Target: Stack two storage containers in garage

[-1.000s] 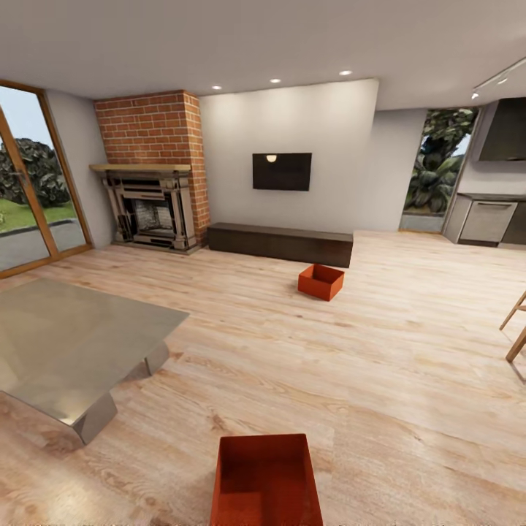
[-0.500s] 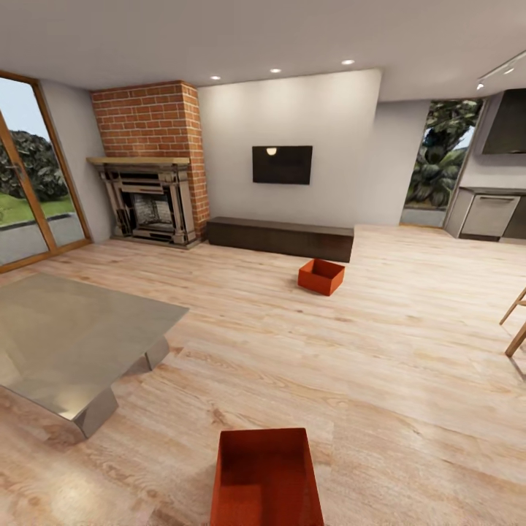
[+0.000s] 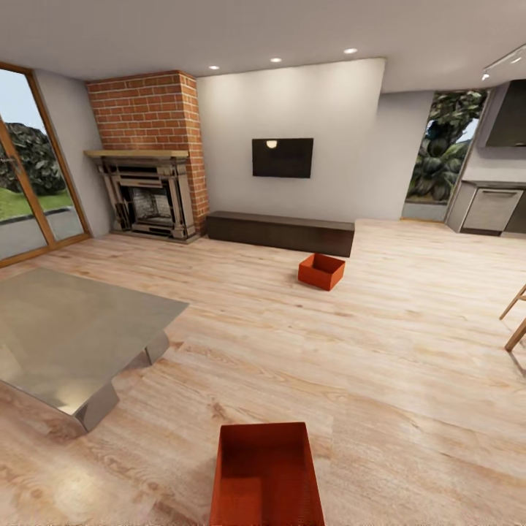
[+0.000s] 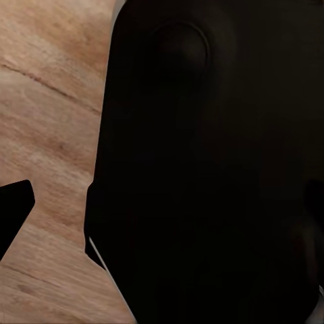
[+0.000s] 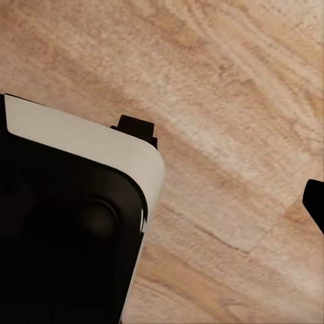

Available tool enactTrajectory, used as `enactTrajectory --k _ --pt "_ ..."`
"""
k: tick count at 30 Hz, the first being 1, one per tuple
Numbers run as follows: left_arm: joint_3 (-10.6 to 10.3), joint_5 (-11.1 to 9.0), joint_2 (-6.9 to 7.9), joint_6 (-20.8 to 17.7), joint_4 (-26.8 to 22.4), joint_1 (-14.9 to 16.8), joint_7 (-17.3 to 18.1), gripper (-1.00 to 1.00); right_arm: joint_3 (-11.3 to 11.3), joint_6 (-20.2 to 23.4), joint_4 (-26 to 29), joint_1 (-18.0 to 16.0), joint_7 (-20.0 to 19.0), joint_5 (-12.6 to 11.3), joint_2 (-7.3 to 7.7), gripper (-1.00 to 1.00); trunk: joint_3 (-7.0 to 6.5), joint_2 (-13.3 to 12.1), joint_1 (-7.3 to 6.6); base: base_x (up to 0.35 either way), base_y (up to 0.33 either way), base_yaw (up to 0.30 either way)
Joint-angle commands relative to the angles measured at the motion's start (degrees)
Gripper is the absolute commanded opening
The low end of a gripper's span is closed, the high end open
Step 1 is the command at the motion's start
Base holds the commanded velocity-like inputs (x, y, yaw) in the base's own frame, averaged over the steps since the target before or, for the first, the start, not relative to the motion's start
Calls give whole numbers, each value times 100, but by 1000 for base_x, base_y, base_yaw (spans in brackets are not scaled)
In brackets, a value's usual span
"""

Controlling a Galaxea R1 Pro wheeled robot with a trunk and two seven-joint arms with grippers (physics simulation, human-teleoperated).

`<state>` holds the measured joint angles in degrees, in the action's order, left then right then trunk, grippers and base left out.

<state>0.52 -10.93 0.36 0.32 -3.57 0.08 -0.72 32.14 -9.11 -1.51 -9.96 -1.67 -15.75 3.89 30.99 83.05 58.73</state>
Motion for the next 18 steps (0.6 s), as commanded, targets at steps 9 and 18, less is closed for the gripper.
enactTrajectory --k 9,18 --pt "6 -32 8 3 -3 1 -7 100 41 -30 -16 -6 -17 -60 -8 100 91 3 0 0 0 0" --pt "9 -32 8 3 -3 1 -7 100 38 -29 -16 -6 -11 -60 -19 100 176 3 0 0 0 0"
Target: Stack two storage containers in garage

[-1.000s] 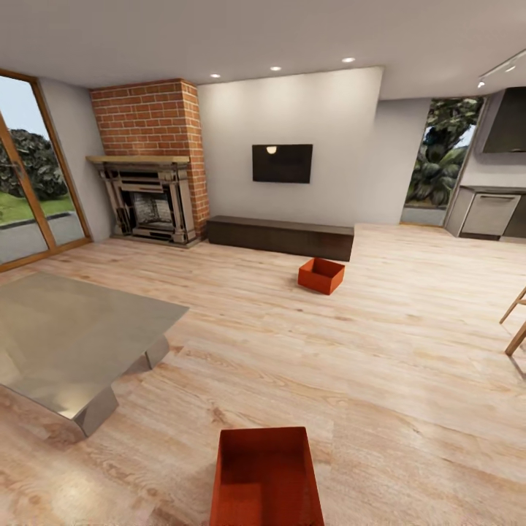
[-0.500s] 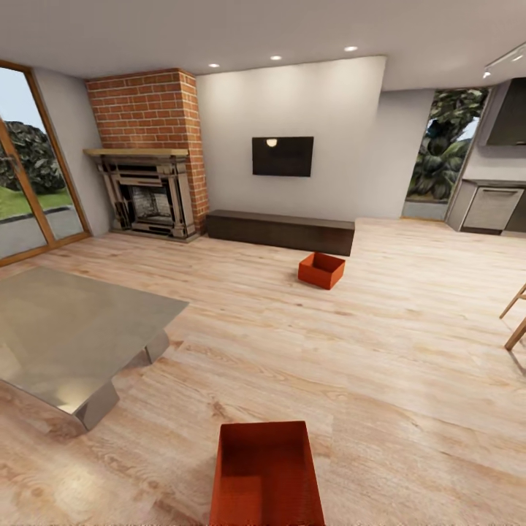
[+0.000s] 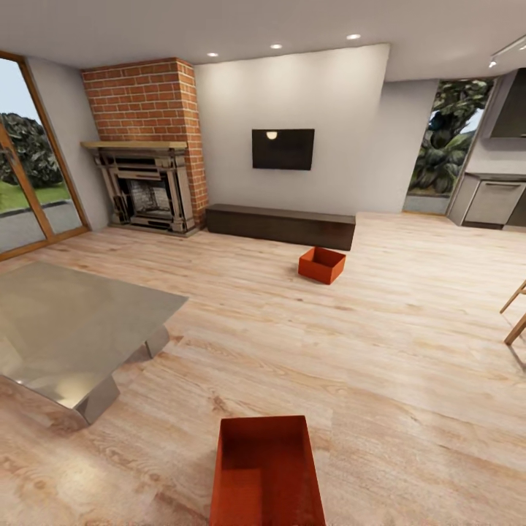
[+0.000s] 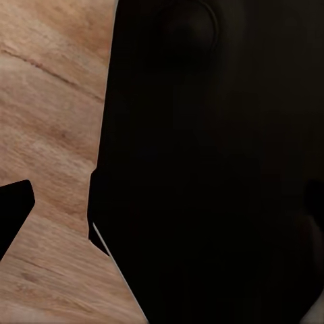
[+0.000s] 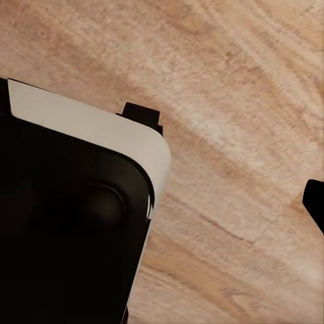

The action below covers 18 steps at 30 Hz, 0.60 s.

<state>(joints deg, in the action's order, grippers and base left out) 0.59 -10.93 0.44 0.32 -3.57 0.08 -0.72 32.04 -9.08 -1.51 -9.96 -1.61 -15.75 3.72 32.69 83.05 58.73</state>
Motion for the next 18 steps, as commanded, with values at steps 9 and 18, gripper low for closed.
enactTrajectory --k 9,18 --pt "3 -32 0 3 -3 1 -7 100 48 -33 -16 -6 -14 -60 -3 100 90 3 0 0 0 0" --pt "3 -32 0 3 -3 1 -7 100 47 -33 -16 -6 -14 -60 -3 100 175 3 0 0 0 0"
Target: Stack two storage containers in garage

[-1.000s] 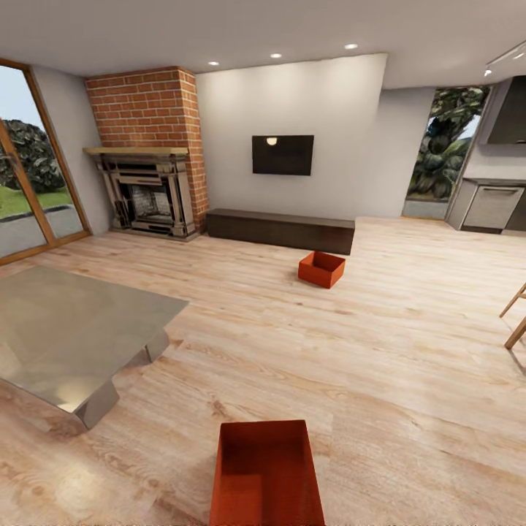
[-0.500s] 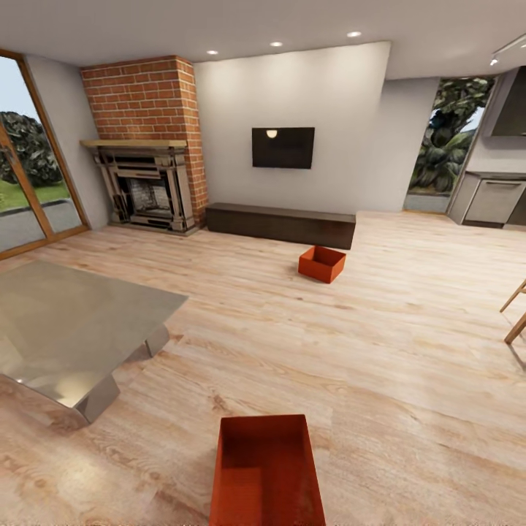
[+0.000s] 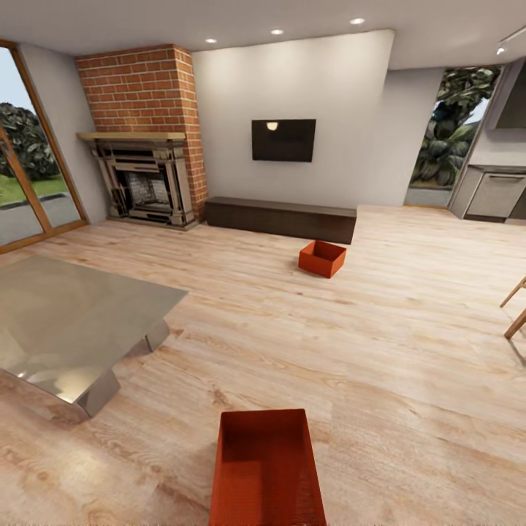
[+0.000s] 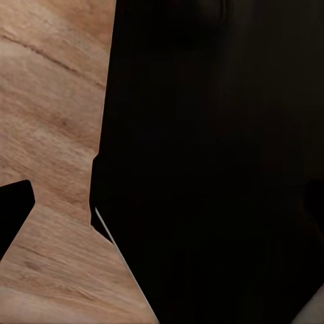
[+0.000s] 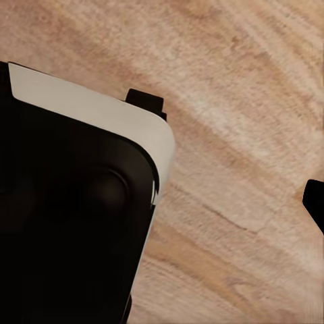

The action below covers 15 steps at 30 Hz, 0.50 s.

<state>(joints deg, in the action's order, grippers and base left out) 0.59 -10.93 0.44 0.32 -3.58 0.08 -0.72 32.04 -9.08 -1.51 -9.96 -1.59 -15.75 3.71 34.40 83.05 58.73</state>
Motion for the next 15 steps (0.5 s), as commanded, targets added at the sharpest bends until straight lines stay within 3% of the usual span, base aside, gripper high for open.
enactTrajectory --k 1,15 --pt "2 -32 0 3 -3 1 -7 100 48 -33 -16 -6 -17 -60 -2 100 14 3 0 0 0 0" --pt "2 -32 0 4 -3 1 -7 100 48 -33 -16 -6 -17 -60 -2 100 147 3 0 0 0 0"
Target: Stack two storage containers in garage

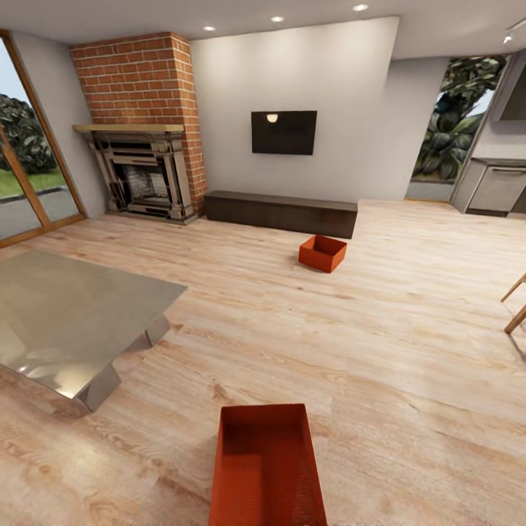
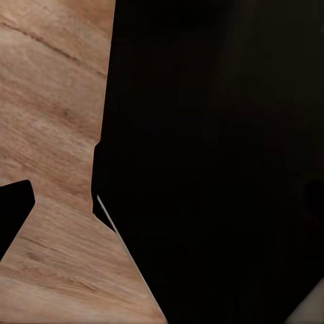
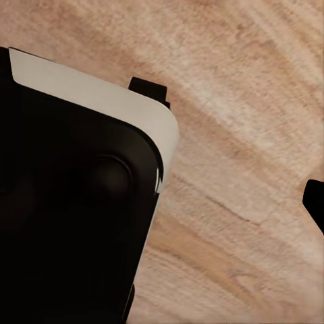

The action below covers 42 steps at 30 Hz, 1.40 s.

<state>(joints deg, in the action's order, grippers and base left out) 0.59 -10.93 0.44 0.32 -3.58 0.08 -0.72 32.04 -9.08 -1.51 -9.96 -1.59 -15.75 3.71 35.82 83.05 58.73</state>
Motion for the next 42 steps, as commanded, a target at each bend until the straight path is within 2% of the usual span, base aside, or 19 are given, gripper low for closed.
enactTrajectory --k 1,42 --pt "2 -32 -1 3 -3 1 -7 100 49 -33 -16 -6 -17 -60 -2 100 14 2 0 0 0 0" --pt "2 -32 -1 3 -3 1 -7 100 49 -33 -16 -6 -17 -58 -2 100 402 2 0 0 0 0"
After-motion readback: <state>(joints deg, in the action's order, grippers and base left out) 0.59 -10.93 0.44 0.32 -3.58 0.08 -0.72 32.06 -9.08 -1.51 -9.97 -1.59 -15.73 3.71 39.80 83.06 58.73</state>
